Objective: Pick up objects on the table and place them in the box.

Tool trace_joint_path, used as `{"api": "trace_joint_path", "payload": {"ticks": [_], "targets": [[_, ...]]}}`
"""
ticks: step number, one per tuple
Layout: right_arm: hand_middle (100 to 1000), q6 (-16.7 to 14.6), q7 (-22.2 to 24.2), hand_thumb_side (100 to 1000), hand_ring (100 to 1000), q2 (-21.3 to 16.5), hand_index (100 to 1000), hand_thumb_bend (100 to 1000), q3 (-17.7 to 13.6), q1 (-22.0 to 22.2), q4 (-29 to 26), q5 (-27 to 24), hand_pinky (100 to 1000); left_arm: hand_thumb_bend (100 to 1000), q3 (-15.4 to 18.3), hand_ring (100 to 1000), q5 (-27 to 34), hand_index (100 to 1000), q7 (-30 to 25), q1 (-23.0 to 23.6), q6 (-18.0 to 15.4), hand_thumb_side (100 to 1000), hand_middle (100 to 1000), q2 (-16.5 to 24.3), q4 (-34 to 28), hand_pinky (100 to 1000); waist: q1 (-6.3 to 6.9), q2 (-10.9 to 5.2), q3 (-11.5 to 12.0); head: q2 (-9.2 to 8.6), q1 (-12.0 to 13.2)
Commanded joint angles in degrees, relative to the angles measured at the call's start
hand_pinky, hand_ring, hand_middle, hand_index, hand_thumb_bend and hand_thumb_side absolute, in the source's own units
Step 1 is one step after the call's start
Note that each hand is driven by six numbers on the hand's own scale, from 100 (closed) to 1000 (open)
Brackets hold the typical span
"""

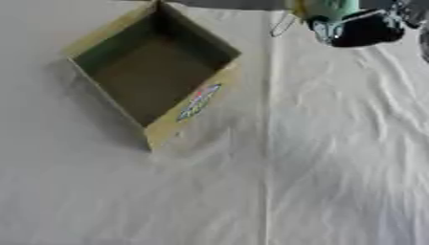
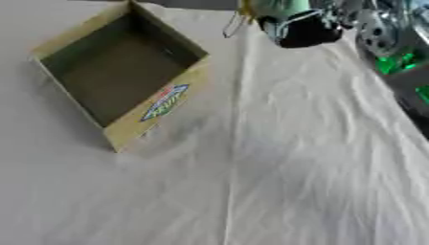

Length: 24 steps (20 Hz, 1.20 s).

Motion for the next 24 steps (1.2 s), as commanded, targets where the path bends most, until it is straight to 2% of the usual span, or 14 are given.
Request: {"api": "trace_joint_path", "payload": {"ticks": [1,5,8,10,14,19,24], "targets": [[490,0.26,0.94,219,702,3.32,563,100,0.62,-3.93,1.24,2.0,799,109,-0.11,670,0.37,945,-0.46,-1.13,-0.23,822,853,0.46,-0.96,419,0.07,-1.49,0.32,-0.91,-1.33],[489,-0.39,1.21,230,701,8.65,564,100,2.27,-9.25,5.55,4.08,807,109,-0.18,669,0.37,944,-0.41,-1.52,-0.57,820,853,0.26,-0.96,419,0.0,-1.26,0.55,-1.59,-1.85],[487,-0.62,1.66,238,697,12.77,563,100,3.47,-13.38,9.59,5.96,808,109,-0.18,668,0.34,943,-0.15,-1.89,-0.94,816,852,0.05,-0.96,418,0.0,-0.81,0.99,-1.58,-3.35],[486,-0.43,2.09,237,695,15.68,563,100,3.96,-16.28,12.49,6.81,808,107,-0.16,667,0.39,943,0.13,-2.21,-1.24,815,852,-0.09,-0.96,418,-0.02,-0.34,1.49,-1.68,-4.4],[482,0.01,1.69,227,686,21.34,560,100,4.56,-21.51,18.15,9.09,808,108,0.07,665,0.44,941,0.8,-2.75,-1.58,808,850,-0.24,-0.96,417,-0.15,0.52,2.12,-2.28,-4.89],[478,-0.05,-1.83,218,679,28.09,555,100,3.42,-23.16,24.9,12.19,804,108,-0.16,663,0.78,939,1.26,-4.24,-2.32,800,848,-0.8,-0.96,416,-0.27,1.13,3.73,-2.98,-6.06],[475,-0.31,-5.99,219,677,34.89,552,100,3.11,-23.09,31.59,16.32,800,108,-0.22,663,0.86,937,1.64,-4.69,-2.79,795,846,-0.85,-0.96,417,-0.36,1.06,3.75,-3.44,-6.07]]}}
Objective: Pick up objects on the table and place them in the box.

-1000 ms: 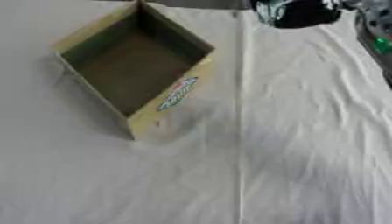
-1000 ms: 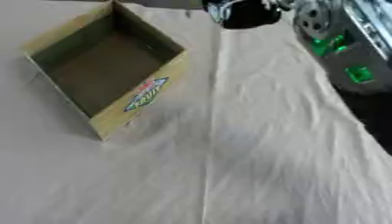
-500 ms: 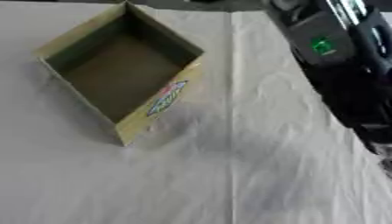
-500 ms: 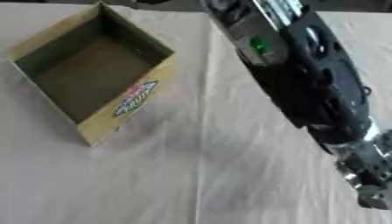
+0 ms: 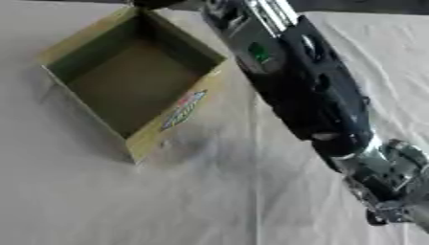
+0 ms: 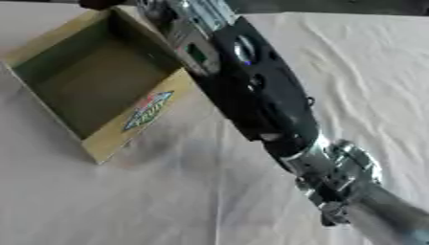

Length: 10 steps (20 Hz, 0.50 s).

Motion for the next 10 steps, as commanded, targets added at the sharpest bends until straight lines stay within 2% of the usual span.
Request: {"api": "trace_joint_path", "payload": {"ticks": [1,5,10], "targets": [[475,0.0,-2.76,220,678,3.89,552,100,-0.6,-0.99,3.59,3.0,800,108,0.18,663,0.02,937,0.3,-0.84,-0.35,794,846,0.75,-0.96,417,0.27,-1.2,-0.03,-0.81,-0.04],[476,-0.3,-6.19,224,681,9.21,552,100,-0.15,-0.54,9.11,6.43,799,108,0.36,662,-0.15,936,0.51,-0.59,-0.31,792,846,0.97,-0.96,417,0.13,-1.38,-0.4,-0.42,0.17],[485,-1.8,-10.13,247,694,11.86,564,100,0.45,0.26,15.23,10.66,800,107,0.39,661,-0.2,936,0.58,-0.53,-0.27,791,845,0.88,-0.96,416,0.08,-1.35,-0.31,-0.41,-0.01]]}}
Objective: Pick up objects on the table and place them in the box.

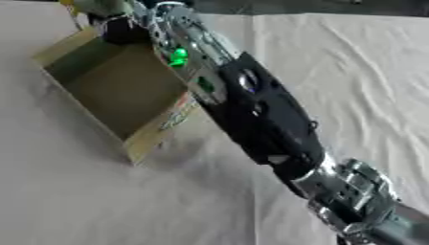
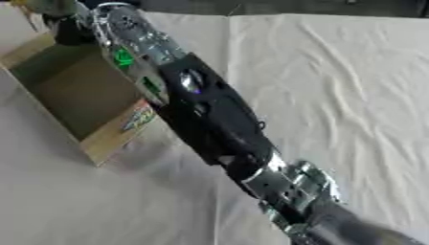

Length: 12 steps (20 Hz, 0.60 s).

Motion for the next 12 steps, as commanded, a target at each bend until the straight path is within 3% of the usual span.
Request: {"api": "trace_joint_path", "payload": {"ticks": [1,6,12], "targets": [[491,-0.8,-2.14,252,698,1.15,573,100,0.13,-0.74,3.07,3.17,799,107,0.38,661,-0.22,936,0.26,-0.49,0.03,791,845,0.86,-0.96,415,0.44,-1.3,0.19,-0.42,-0.13],[523,-1.54,-1.12,258,716,1.59,612,100,-0.08,-0.32,6.64,7.63,800,106,0.53,660,-0.31,935,0.4,-0.12,0.15,790,844,0.87,-0.96,413,0.43,-1.13,0.27,-0.24,-0.12],[693,-5.05,3.73,335,807,2.32,764,100,-0.42,-0.11,8.93,11.54,831,103,0.53,660,-0.29,933,0.48,-0.2,0.32,787,844,0.7,-0.96,411,0.45,-0.98,0.3,-0.2,0.03]]}}
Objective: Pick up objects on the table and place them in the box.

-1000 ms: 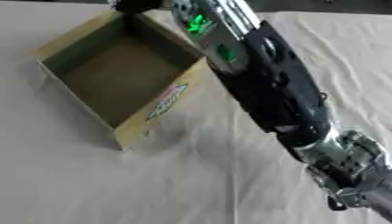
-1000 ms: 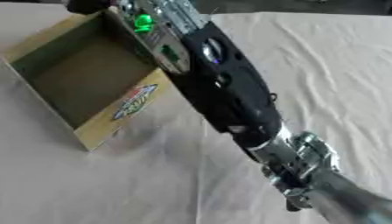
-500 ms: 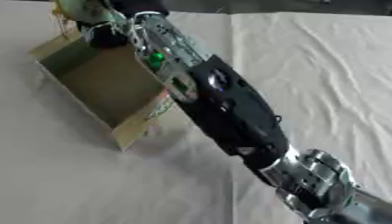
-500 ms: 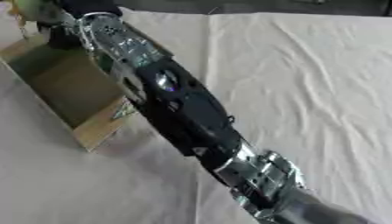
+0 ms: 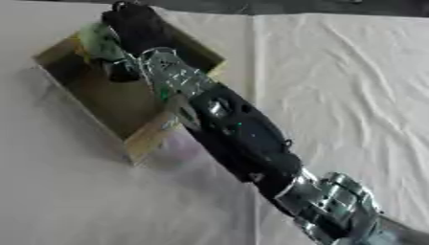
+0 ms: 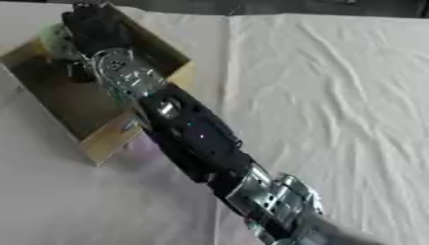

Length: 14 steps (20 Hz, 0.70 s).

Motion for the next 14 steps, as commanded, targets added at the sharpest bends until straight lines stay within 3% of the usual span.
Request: {"api": "trace_joint_path", "payload": {"ticks": [1,7,10,12,13,14], "targets": [[724,-2.32,2.6,346,829,0.66,790,100,-0.42,-1.04,0.95,1.45,843,103,0.49,660,-0.25,933,0.2,-0.51,0.09,787,844,0.66,-0.96,411,0.46,-0.98,0.18,-0.26,-0.01],[791,-6.82,7.85,429,882,0.89,845,100,-1.27,-1.42,2.94,-0.25,872,101,0.5,659,-0.21,933,0.22,-0.54,0.2,786,844,0.55,-0.96,409,0.39,-0.88,0.28,-0.56,-0.17],[831,-7.1,10.59,488,914,0.79,878,100,-1.83,-1.7,2.38,0.2,889,100,0.5,659,-0.21,933,0.27,-0.6,0.27,784,843,0.52,-0.96,409,0.3,-0.88,0.36,-0.66,-0.24],[856,-6.86,12.51,579,945,0.71,903,100,-2.17,-1.83,2.17,0.97,903,100,0.5,659,-0.2,933,0.32,-0.63,0.28,784,843,0.54,-0.96,408,0.27,-0.89,0.43,-0.7,-0.28],[872,-6.7,13.45,682,968,0.65,927,236,-2.36,-1.92,2.0,1.38,919,100,0.5,659,-0.2,932,0.33,-0.63,0.28,785,843,0.55,-0.96,408,0.26,-0.91,0.45,-0.69,-0.3],[882,-6.46,14.37,719,980,0.55,938,342,-2.59,-2.04,1.77,1.86,929,100,0.52,659,-0.18,933,0.36,-0.62,0.29,783,843,0.53,-0.96,407,0.24,-0.93,0.46,-0.67,-0.29]]}}
